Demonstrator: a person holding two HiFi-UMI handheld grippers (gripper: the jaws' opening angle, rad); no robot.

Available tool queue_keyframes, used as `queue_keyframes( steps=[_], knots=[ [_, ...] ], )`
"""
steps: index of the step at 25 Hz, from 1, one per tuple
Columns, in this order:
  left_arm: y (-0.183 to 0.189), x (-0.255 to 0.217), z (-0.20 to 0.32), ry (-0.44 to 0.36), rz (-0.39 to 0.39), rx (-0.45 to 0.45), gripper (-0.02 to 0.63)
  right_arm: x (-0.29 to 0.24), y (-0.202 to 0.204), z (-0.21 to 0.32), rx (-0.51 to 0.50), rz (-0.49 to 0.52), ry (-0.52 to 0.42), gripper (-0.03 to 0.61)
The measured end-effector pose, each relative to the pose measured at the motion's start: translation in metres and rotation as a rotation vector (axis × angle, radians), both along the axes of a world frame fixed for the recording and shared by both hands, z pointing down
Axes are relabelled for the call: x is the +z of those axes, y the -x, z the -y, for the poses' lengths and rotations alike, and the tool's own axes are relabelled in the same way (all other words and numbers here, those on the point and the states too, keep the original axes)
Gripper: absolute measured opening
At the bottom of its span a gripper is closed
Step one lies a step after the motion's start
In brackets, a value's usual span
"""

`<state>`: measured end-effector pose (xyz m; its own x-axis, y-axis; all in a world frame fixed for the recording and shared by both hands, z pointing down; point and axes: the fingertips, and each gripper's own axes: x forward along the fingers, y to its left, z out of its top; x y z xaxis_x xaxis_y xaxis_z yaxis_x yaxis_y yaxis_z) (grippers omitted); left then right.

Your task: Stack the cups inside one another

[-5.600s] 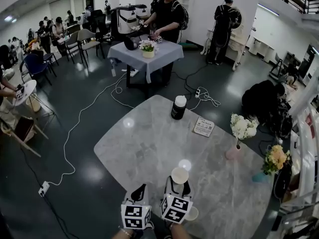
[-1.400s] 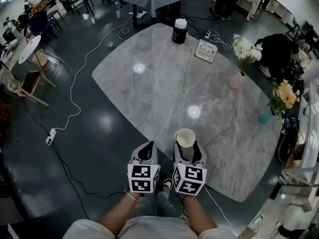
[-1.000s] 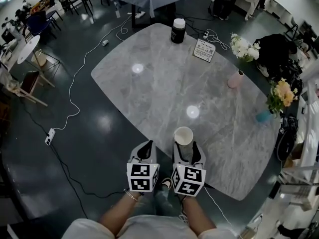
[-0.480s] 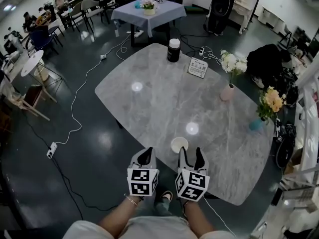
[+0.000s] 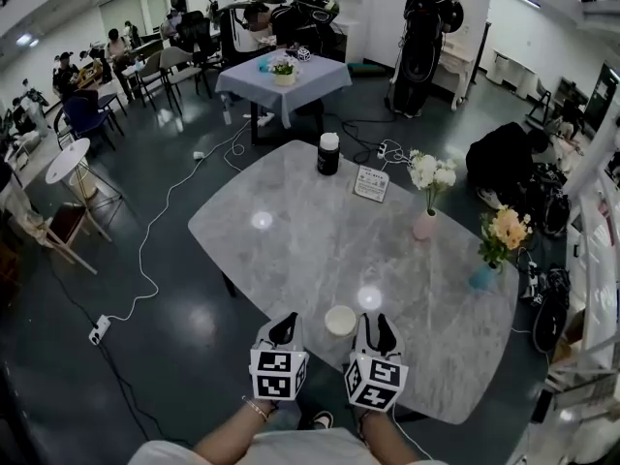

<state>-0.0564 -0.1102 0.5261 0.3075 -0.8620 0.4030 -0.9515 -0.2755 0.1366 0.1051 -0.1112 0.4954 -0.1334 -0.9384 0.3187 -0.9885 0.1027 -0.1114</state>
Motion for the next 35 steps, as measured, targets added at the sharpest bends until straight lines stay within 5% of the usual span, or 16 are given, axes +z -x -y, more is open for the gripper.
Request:
queue_keyframes(
  steps=[8, 28, 35],
  knots=[
    [-0.004, -0.012, 0.013, -0.034, 0.003, 0.017, -0.003, -0.004, -0.016, 0.004, 0.022, -0.023, 0.002, 0.029],
    [-0.017, -0.007, -0.025, 0.008, 0.029, -0.005, -0.003, 0.009, -0.061, -0.031, 0.037, 0.065, 0.039, 0.015],
    [-0.022, -0.017, -0.036, -0.013, -0.001, 0.049, -0.003, 0.005, -0.054, -0.057, 0.068, 0.046, 0.046, 0.015]
  ],
)
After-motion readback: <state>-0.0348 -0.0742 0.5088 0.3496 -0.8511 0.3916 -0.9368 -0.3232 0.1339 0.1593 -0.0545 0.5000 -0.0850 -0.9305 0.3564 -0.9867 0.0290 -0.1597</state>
